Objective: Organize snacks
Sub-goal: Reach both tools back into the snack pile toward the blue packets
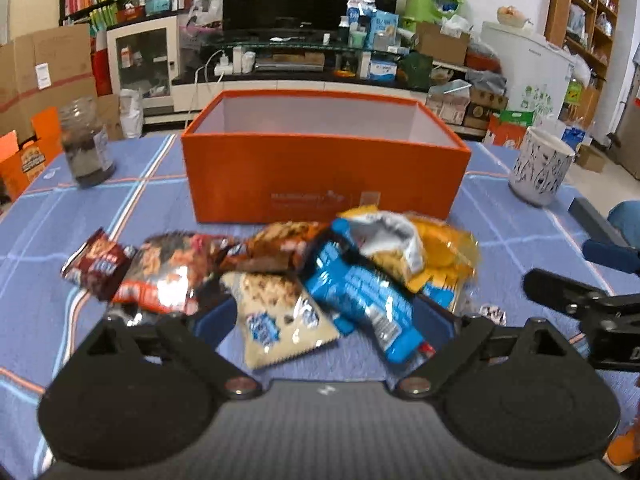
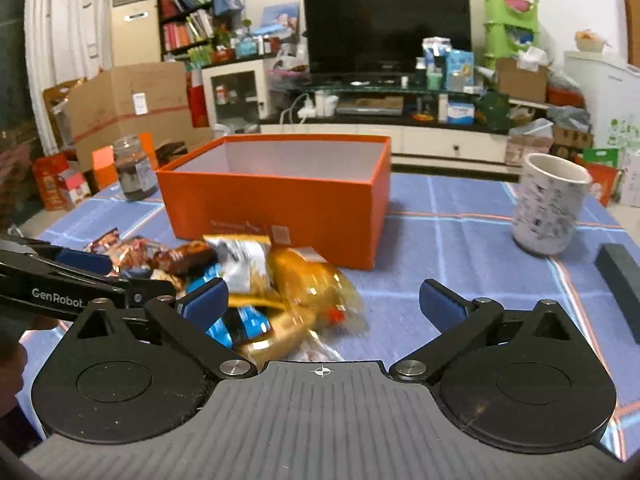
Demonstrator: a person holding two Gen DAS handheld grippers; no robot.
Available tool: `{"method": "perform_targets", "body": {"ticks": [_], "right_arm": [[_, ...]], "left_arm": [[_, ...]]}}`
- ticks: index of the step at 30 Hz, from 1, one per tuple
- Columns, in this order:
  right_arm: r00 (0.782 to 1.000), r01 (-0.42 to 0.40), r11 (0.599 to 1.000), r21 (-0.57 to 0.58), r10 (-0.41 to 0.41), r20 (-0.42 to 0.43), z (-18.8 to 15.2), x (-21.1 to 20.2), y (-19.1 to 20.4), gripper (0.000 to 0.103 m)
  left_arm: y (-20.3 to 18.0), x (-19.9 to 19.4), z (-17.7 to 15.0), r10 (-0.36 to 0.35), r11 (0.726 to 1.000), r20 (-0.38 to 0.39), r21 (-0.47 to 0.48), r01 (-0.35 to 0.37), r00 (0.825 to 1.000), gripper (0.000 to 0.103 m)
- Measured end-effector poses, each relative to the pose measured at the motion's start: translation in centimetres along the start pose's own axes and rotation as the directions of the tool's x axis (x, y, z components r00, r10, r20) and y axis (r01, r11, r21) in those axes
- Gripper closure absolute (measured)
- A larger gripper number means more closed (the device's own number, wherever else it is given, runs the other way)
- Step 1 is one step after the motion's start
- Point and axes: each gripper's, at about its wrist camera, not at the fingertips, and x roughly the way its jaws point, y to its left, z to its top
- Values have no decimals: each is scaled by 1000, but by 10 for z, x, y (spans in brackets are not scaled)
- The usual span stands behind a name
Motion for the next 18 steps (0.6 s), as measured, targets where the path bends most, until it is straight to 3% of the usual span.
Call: {"method": "perform_targets", "body": {"ticks": [7,11,18], "right_arm": [[1000,15,999,37,-14,-28,-3,6,-17,7],[997,-24,995,96,30,-70,-7,21,-22,7],[992,-84,994,74,91,-89,-10,36,-9,7]], "left_arm": [[2,4,1,5,1000,-8,-20,-5,1000,10],[6,13,-2,16,999,-35,-42,-17,999,10],[47,24,0,-16,981,-60,-192,4,998,10]]}}
